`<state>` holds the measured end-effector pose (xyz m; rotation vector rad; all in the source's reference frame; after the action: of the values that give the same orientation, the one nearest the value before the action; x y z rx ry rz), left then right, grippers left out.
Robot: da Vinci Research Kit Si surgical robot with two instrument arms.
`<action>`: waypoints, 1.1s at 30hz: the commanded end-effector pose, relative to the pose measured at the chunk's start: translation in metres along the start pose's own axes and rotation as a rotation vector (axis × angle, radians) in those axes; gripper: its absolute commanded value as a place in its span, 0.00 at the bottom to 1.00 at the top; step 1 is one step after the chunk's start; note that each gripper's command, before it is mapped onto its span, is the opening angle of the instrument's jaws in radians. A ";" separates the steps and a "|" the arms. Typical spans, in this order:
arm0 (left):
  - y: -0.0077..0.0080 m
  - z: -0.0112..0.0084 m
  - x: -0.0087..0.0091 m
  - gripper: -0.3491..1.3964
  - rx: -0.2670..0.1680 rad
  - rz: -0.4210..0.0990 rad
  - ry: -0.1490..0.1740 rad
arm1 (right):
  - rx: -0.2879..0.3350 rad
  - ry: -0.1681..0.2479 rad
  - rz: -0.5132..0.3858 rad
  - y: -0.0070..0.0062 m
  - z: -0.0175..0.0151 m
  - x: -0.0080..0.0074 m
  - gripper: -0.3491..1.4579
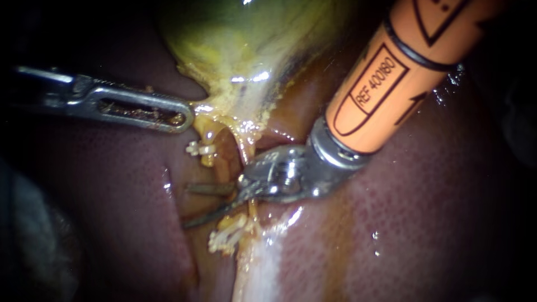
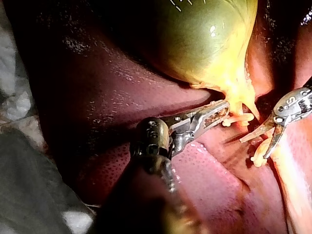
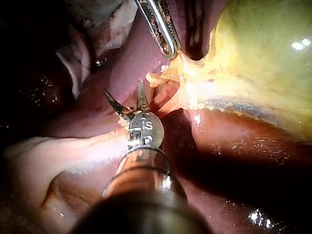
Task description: Go back from the cut left tube
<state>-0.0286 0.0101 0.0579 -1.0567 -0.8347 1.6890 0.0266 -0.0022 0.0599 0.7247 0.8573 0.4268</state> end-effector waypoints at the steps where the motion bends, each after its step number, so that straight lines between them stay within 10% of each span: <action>1: 0.0000 0.0000 0.0000 0.00 0.000 0.000 0.000 | -0.024 -0.011 -0.017 -0.0002 -0.0007 0.0000 0.94; 33: -0.0004 0.0003 -0.0006 0.00 0.000 0.004 0.000 | -0.327 -0.109 -0.255 0.0010 -0.0199 -0.0054 0.99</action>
<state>-0.0288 0.0095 0.0587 -1.0590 -0.8349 1.6928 0.0073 0.0032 0.0547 0.3217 0.7424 0.2867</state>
